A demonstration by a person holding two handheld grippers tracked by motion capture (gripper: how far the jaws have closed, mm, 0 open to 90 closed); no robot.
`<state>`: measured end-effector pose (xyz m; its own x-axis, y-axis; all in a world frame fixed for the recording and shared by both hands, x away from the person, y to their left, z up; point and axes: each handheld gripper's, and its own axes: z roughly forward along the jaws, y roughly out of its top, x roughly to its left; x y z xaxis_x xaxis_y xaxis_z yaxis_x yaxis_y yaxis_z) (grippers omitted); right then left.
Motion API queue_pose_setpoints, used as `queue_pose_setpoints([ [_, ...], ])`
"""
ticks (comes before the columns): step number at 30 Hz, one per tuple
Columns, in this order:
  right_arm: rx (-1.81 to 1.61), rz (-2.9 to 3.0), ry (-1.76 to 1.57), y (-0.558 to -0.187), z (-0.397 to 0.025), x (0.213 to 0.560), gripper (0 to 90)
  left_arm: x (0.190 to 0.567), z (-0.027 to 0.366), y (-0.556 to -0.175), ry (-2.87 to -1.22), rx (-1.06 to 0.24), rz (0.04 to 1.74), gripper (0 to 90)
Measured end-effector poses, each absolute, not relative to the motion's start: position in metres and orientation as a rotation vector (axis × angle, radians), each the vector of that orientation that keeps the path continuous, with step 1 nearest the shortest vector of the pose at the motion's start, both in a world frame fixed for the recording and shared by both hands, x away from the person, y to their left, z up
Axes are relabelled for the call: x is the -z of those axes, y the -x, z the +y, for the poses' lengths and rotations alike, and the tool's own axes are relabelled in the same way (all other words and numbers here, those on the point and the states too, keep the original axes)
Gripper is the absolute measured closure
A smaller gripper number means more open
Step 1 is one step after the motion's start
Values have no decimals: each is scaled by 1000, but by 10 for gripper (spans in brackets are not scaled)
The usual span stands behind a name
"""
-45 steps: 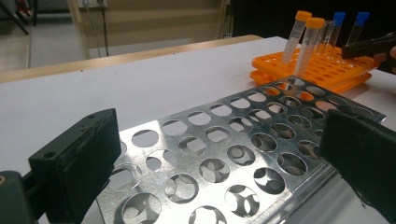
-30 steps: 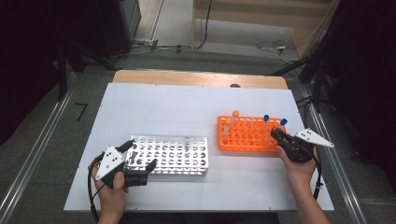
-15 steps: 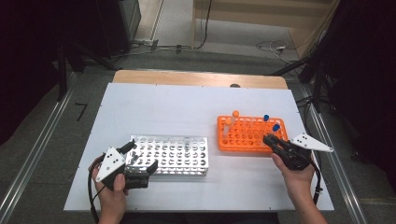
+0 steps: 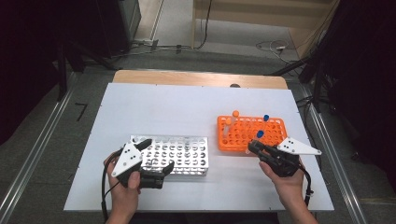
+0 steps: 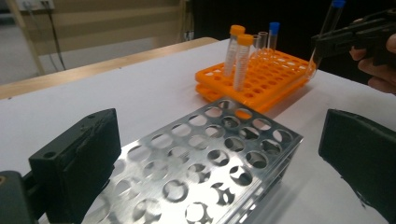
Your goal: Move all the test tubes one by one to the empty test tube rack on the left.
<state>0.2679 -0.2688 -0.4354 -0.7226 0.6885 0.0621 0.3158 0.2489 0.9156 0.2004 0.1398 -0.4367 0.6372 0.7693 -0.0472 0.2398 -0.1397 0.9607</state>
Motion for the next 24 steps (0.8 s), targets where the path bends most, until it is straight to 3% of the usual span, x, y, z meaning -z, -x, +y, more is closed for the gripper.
queue_pose_setpoints([
  [19, -1446, 2318, -769, -256, -226, 440, 755, 418, 67, -239, -1802, -288, 672, 20],
  [24, -1416, 2347, -730, -253, -217, 442, 755, 420, 54, -238, -1834, -303, 680, 136],
])
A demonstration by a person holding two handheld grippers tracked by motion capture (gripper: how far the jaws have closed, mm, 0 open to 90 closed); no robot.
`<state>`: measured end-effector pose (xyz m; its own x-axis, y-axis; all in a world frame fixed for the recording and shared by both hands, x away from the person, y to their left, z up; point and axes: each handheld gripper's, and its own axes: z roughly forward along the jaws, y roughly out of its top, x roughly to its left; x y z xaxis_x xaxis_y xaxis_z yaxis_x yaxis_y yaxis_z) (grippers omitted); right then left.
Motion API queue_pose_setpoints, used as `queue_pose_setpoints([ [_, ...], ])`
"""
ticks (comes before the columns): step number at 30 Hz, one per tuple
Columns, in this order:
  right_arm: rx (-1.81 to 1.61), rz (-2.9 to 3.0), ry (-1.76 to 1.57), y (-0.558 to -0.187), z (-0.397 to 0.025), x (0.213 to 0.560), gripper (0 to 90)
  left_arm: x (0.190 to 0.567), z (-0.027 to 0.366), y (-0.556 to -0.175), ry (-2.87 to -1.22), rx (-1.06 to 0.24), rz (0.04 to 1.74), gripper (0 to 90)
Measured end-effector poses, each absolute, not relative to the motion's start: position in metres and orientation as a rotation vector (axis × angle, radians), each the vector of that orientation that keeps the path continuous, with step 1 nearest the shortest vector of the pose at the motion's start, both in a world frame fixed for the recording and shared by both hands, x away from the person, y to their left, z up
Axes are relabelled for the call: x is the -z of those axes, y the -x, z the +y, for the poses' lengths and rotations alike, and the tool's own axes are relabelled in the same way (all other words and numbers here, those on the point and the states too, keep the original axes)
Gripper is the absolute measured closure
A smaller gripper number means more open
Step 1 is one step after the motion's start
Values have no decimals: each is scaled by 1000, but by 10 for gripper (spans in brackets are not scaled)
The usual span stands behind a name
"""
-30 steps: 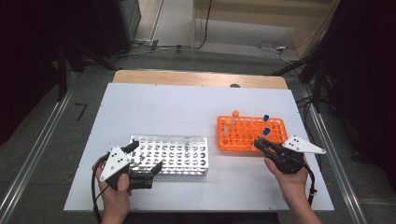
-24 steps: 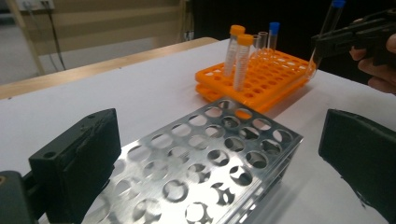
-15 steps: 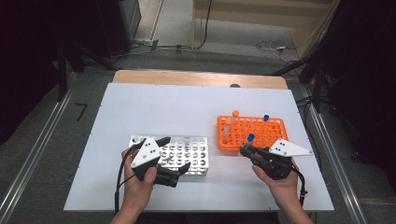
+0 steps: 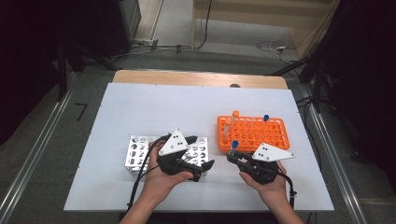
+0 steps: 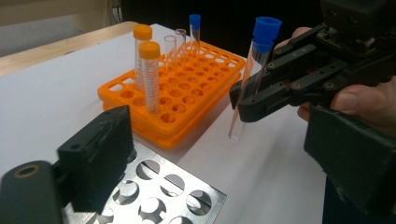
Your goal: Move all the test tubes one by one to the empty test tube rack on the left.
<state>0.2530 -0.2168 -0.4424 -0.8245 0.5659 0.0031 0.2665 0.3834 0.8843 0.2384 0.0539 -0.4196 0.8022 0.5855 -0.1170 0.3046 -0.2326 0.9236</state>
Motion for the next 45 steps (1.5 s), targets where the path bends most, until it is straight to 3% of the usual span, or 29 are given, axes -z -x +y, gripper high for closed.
queue_pose_setpoints([
  [6, -1386, 2382, -674, -249, -205, 447, 755, 423, 40, -238, -1846, -268, 675, 250],
  [7, -1367, 2392, -651, -247, -202, 448, 754, 423, 39, -238, -1845, -260, 665, 321],
  [9, -1358, 2396, -641, -246, -201, 448, 755, 422, 36, -237, -1847, -253, 653, 351],
  [11, -1340, 2402, -621, -244, -197, 449, 754, 421, 33, -236, -1842, -232, 636, 442],
  [25, -1312, 2417, -527, -234, -188, 449, 754, 422, 27, -237, -1833, -191, 642, 649],
  [27, -1320, 2419, -527, -236, -188, 449, 755, 422, 27, -237, -1832, -187, 633, 711],
  [39, -1371, 2439, -535, -238, -192, 451, 734, 421, 28, -237, -1837, -234, 630, 761],
  [43, -1408, 2438, -534, -238, -199, 450, 548, 418, 31, -240, -1829, -251, 643, 762],
  [45, -1426, 2427, -564, -239, -204, 449, 509, 416, 34, -241, -1825, -255, 650, 762],
])
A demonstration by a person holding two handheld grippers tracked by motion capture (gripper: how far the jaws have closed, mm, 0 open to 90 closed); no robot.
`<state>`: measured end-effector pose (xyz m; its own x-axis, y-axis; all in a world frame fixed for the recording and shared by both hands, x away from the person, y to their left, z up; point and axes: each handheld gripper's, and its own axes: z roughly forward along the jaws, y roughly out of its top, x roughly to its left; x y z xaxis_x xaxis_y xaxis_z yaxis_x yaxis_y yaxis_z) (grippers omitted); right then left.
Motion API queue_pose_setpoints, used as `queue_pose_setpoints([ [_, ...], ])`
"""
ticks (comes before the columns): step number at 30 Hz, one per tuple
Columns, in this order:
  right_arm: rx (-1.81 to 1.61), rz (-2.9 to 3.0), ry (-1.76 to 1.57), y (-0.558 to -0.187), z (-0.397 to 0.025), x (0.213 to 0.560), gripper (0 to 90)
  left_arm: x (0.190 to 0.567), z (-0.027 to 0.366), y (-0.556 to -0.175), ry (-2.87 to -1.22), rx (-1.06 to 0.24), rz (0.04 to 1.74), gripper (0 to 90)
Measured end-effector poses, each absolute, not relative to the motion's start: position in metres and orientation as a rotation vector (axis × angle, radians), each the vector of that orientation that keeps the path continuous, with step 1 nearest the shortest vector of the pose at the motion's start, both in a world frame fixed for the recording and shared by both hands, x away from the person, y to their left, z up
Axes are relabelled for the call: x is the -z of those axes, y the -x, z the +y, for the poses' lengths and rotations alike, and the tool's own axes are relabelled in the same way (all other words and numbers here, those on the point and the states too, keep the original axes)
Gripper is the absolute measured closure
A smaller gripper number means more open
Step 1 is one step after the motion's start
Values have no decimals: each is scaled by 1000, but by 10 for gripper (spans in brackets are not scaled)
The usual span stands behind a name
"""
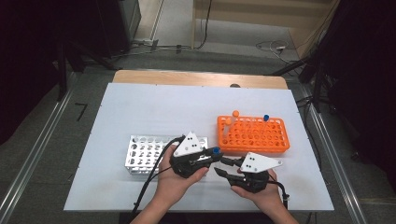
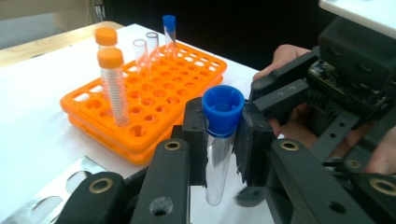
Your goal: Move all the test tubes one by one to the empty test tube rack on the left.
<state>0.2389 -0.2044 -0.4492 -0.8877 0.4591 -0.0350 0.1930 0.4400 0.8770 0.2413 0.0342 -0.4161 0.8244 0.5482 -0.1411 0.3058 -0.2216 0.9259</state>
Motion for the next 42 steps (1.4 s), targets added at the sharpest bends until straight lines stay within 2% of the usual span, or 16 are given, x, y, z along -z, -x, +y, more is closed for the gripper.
queue_pose_setpoints([
  [2, -1444, 2413, -598, -241, -211, 448, 415, 414, 37, -243, -1821, -263, 660, 762],
  [3, -1444, 2413, -598, -241, -211, 448, 415, 413, 38, -244, -1820, -268, 660, 762],
  [8, -1498, 2382, -711, -246, -233, 447, 248, 406, 45, -250, -1810, -297, 678, 762],
  [17, -1498, 2328, -839, -255, -277, 452, 0, 394, 59, -262, -1803, -354, 714, 762],
  [26, -1517, 2297, -908, -264, -293, 457, 0, 385, 70, -278, -1776, -407, 759, 762],
  [42, -1505, 2280, -928, -267, -297, 459, 0, 404, 65, -294, -1809, -451, 823, 761],
])
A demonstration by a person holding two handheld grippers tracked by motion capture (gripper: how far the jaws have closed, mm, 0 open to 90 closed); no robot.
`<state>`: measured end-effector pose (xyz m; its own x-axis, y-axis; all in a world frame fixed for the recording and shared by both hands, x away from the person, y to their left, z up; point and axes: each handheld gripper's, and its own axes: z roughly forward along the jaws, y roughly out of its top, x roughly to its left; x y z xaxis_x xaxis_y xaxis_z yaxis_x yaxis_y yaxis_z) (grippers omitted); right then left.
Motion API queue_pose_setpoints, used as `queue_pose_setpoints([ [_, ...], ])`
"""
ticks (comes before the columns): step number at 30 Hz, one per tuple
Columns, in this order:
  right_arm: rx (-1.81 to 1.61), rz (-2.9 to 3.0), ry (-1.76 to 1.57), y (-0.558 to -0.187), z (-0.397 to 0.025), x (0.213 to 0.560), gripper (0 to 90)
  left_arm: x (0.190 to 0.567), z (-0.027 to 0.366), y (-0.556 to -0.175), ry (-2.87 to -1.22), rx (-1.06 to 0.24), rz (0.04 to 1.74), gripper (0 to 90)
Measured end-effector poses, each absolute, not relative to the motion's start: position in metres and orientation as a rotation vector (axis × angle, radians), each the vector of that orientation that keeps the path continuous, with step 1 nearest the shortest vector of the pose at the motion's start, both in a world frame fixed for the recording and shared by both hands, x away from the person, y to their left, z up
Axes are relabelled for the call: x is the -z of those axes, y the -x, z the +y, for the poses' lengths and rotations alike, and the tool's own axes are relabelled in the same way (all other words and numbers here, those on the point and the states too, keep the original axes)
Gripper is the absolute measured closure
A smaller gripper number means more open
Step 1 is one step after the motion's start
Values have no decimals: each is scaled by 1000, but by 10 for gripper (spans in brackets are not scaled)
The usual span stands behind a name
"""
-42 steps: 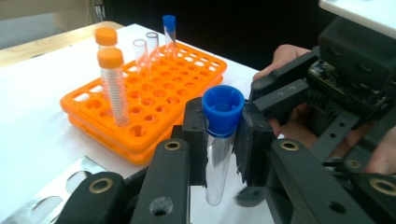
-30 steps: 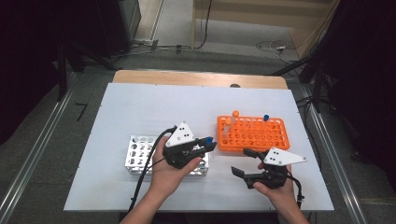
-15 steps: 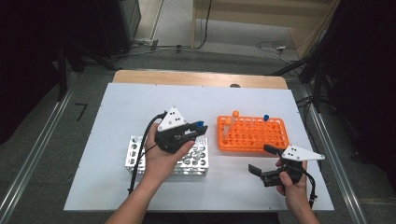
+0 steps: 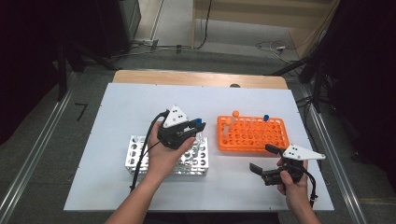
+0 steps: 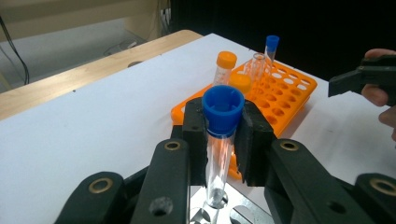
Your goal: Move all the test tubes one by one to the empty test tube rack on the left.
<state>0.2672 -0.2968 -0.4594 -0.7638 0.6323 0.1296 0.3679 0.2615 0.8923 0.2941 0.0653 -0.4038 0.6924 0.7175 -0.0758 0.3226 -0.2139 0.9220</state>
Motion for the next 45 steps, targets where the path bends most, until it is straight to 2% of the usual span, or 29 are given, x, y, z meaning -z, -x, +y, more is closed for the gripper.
queue_pose_setpoints([
  [26, -1494, 2258, -970, -271, -300, 463, 0, 434, 49, -306, -1949, -365, 853, 745],
  [31, -1496, 2255, -971, -271, -301, 463, 0, 431, 49, -304, -1915, -357, 873, 597],
  [34, -1495, 2252, -969, -272, -301, 463, 0, 429, 51, -300, -1881, -356, 874, 443],
  [38, -1489, 2246, -980, -273, -302, 463, 0, 425, 57, -294, -1842, -339, 873, 282],
  [45, -1477, 2232, -1001, -279, -304, 459, 0, 420, 72, -277, -1784, -327, 851, 144],
])
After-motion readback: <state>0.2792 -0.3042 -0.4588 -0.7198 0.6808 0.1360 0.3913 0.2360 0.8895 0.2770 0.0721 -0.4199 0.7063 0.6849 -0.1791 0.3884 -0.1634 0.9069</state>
